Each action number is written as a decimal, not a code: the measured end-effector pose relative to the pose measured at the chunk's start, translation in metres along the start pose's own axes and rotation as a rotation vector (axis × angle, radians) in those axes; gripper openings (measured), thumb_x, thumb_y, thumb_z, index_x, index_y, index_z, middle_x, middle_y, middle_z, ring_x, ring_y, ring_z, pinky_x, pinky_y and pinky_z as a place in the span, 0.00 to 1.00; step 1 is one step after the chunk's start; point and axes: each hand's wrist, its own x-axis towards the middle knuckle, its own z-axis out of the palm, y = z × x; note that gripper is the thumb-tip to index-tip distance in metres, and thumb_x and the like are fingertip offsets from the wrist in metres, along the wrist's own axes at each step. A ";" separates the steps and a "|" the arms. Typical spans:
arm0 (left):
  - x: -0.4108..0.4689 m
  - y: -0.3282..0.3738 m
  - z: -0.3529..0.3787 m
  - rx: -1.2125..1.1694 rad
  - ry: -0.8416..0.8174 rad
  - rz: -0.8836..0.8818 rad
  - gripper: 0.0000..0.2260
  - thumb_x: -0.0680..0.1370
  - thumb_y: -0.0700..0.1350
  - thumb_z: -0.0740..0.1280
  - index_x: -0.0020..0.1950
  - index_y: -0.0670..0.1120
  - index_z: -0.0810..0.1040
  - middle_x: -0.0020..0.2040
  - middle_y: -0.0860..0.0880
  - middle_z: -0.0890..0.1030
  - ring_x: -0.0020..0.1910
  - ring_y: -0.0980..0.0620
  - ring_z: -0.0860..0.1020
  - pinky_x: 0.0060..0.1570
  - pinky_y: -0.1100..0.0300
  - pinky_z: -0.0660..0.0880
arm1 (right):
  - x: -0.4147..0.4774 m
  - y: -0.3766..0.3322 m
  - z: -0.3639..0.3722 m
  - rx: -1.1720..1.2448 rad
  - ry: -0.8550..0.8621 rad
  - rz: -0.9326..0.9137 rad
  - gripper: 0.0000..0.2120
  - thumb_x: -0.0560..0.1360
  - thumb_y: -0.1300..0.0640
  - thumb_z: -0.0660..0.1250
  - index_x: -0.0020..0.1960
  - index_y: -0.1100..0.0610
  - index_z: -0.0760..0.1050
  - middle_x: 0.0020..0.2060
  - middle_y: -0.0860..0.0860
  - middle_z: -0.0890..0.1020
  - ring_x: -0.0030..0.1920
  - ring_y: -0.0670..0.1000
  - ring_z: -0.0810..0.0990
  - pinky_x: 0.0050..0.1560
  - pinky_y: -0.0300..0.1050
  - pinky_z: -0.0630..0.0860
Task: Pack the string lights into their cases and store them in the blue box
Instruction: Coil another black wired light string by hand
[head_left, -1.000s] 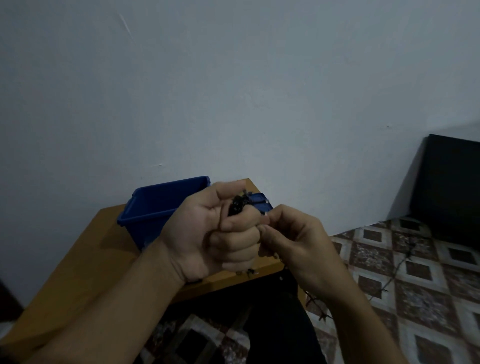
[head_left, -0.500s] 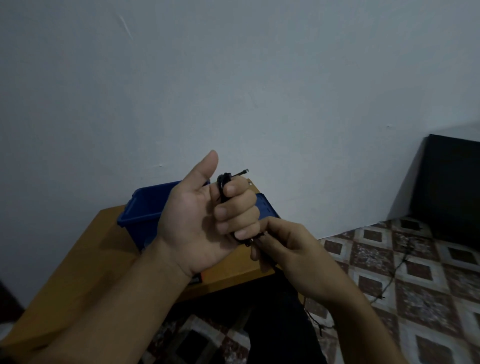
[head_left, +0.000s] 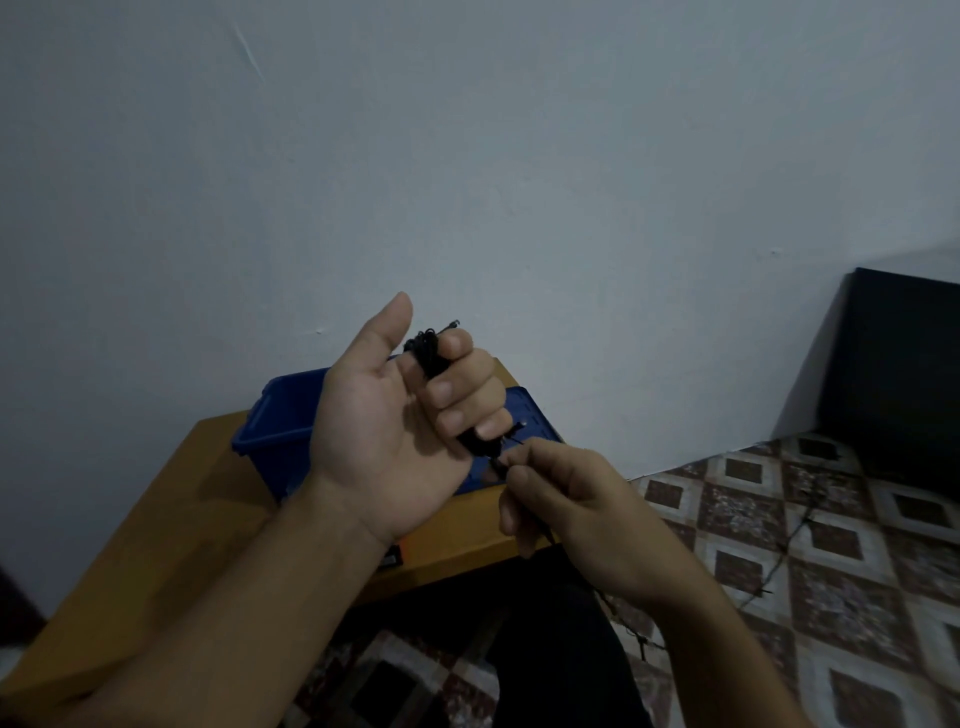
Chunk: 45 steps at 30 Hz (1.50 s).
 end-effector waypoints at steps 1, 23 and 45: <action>0.000 0.000 0.001 0.000 0.007 0.008 0.23 0.82 0.60 0.53 0.37 0.46 0.73 0.28 0.51 0.64 0.26 0.53 0.62 0.31 0.58 0.67 | 0.000 0.000 0.000 -0.011 0.002 -0.001 0.10 0.85 0.57 0.58 0.52 0.56 0.78 0.36 0.51 0.82 0.35 0.51 0.79 0.41 0.44 0.76; 0.006 -0.019 0.003 0.429 0.160 0.204 0.25 0.79 0.60 0.58 0.65 0.42 0.75 0.64 0.45 0.82 0.67 0.51 0.77 0.68 0.53 0.67 | 0.000 -0.007 -0.001 0.089 0.229 -0.021 0.03 0.76 0.60 0.73 0.44 0.58 0.85 0.36 0.54 0.86 0.38 0.55 0.83 0.39 0.44 0.80; 0.005 -0.027 -0.011 1.541 0.079 -0.510 0.41 0.76 0.73 0.37 0.37 0.41 0.74 0.28 0.47 0.73 0.25 0.53 0.70 0.35 0.57 0.70 | -0.007 -0.019 0.000 0.014 0.005 0.076 0.16 0.66 0.61 0.67 0.53 0.59 0.71 0.41 0.54 0.82 0.33 0.53 0.76 0.33 0.53 0.73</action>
